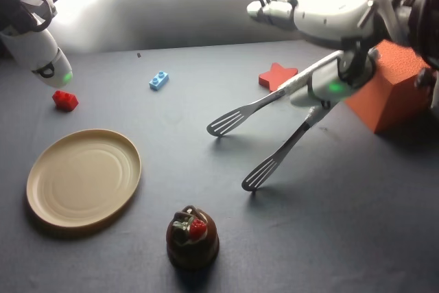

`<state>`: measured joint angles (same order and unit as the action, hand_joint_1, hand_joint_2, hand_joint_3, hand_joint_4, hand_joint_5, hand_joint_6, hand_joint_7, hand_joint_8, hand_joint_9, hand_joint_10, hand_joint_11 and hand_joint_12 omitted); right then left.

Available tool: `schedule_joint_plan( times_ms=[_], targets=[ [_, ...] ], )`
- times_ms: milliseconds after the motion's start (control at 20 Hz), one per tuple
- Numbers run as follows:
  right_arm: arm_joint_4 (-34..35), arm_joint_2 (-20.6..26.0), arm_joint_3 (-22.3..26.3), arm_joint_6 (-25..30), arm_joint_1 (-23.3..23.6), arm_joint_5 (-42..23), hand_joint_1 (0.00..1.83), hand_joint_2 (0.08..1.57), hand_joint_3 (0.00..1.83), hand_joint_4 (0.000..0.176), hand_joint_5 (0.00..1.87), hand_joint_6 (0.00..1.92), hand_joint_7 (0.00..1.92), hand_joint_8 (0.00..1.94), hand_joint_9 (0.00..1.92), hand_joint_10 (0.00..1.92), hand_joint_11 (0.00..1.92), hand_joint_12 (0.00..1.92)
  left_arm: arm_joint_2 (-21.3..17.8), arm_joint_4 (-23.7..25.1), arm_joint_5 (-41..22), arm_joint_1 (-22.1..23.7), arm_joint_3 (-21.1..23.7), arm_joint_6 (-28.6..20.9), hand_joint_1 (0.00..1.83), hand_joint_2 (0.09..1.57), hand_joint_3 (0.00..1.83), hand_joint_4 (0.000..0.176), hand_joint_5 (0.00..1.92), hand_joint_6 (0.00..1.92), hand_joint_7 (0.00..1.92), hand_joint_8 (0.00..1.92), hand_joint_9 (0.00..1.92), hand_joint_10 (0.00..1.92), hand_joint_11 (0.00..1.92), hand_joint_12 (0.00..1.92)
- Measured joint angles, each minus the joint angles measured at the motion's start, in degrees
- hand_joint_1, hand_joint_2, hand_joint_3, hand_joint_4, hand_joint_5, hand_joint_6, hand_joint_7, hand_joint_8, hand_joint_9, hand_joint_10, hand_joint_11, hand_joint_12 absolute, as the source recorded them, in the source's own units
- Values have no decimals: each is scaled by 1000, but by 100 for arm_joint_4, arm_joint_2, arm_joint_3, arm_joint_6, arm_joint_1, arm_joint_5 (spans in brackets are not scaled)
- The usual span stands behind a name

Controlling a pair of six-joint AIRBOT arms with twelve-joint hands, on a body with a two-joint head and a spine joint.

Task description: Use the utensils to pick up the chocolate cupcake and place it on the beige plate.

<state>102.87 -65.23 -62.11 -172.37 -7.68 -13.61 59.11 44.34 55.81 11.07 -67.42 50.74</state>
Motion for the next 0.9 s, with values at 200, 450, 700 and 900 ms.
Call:
schedule_joint_plan(
  times_ms=[200, 450, 700, 900],
  targets=[
    [-46, 214, 70, 142, 4, 551, 698, 1070, 11, 0, 0, 0, 0, 0, 0, 0, 0, 0, 2, -11, -11, 0, 11, 0, 0, 1072, 0, 0, 54, 2, 47, 6, 30, 6, 32, 21],
    [33, 409, -341, 9, -98, 2533, 661, 1102, 20, 0, 0, 0, 0, 0, 0, 0, 0, 0, 2, -22, 2, 0, 11, 0, 22, 1085, 4, 0, 92, 9, 65, 6, 36, 4, 11, 19],
    [289, 507, -826, 2, -114, 3928, 655, 1090, 5, 0, 0, 0, 0, 0, 0, 0, 0, 0, 0, -44, 9, 0, 31, 4, 0, 1083, 1, 0, 65, 0, 45, 0, 17, 0, 2, 23],
    [-138, 507, -866, -4, -9, 4155, 687, 1079, 1, 0, 0, 0, 0, 0, 0, 0, 0, 0, 0, -63, -15, 0, 42, 7, 0, 1079, 0, 0, 60, 1, 49, 1, 18, 1, 0, 13]
  ],
)
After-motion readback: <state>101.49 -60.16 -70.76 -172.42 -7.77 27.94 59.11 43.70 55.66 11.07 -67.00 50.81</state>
